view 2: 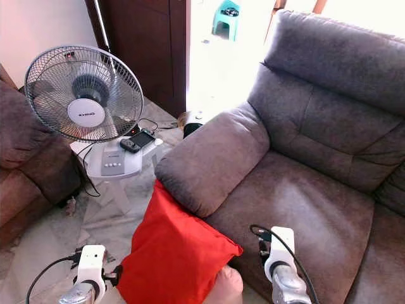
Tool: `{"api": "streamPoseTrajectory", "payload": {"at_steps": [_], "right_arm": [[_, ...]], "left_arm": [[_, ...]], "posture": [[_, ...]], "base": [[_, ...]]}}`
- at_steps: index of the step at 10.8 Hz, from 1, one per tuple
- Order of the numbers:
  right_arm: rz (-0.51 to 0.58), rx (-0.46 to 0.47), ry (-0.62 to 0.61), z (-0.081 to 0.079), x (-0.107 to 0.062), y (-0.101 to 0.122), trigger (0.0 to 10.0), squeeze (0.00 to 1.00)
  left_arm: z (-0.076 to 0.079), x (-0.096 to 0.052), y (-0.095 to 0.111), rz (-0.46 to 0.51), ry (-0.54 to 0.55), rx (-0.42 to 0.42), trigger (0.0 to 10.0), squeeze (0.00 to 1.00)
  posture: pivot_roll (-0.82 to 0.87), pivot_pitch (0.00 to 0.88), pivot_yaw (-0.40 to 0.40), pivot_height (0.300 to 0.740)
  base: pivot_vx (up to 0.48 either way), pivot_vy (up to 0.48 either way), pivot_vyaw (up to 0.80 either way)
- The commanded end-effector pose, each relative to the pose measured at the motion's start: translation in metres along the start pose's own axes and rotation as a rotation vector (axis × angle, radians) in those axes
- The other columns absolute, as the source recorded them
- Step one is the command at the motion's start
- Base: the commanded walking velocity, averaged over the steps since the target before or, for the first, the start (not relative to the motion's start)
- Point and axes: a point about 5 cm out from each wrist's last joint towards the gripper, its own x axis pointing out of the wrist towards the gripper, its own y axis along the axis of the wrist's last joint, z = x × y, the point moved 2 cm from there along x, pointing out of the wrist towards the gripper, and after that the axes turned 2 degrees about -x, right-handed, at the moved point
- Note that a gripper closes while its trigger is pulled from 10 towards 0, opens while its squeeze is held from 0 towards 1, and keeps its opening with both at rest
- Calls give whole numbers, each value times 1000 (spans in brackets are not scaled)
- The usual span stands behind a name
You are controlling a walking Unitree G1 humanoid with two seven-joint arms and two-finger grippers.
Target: Move the pillow to the sofa from floor
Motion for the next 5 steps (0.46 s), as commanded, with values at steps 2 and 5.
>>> {"api": "streamPoseTrajectory", "payload": {"at_steps": [2,5], "right_arm": [[-76,-22,27,-3,-4,-19,10000,0],[-82,2,21,-3,-7,-28,10000,0]], "left_arm": [[2,0,0,0,-5,-6,10000,0],[1,0,-1,2,5,-12,10000,0]], "posture": [[36,0,-66,736],[41,0,-65,736]], "base": [[0,0,0],[0,0,0]]}}
